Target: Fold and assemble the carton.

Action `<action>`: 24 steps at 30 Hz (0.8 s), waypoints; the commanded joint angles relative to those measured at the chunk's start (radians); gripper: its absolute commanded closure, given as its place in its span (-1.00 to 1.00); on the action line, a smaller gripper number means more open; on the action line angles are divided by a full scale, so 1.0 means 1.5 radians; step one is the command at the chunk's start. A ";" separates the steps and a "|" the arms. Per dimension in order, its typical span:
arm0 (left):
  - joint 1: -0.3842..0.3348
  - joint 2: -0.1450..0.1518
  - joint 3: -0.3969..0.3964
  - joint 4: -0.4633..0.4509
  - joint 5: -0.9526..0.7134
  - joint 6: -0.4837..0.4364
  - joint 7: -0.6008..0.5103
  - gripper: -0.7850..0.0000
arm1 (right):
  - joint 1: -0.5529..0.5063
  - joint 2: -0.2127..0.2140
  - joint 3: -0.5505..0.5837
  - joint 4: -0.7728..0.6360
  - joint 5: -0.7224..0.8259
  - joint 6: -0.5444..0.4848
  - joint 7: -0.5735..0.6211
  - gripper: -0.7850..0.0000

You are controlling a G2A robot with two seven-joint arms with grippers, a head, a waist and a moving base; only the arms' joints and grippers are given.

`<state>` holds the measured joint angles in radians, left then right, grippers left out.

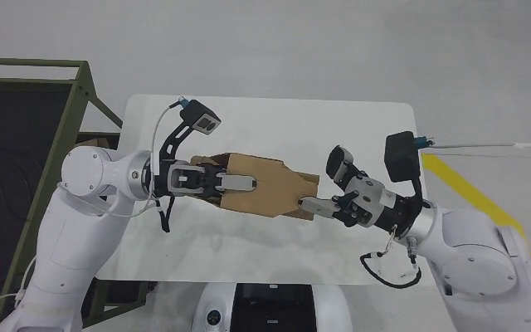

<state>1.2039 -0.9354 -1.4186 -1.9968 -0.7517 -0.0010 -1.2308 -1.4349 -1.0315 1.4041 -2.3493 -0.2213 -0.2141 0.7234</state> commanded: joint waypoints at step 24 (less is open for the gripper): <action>0.002 0.000 -0.007 0.001 0.005 -0.013 0.003 1.00 | -0.008 0.002 0.008 0.000 0.015 0.061 0.017 -1.00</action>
<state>1.2066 -0.9351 -1.4279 -1.9937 -0.7460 -0.0183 -1.2285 -1.4471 -1.0293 1.4151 -2.3500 -0.2016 -0.1301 0.7423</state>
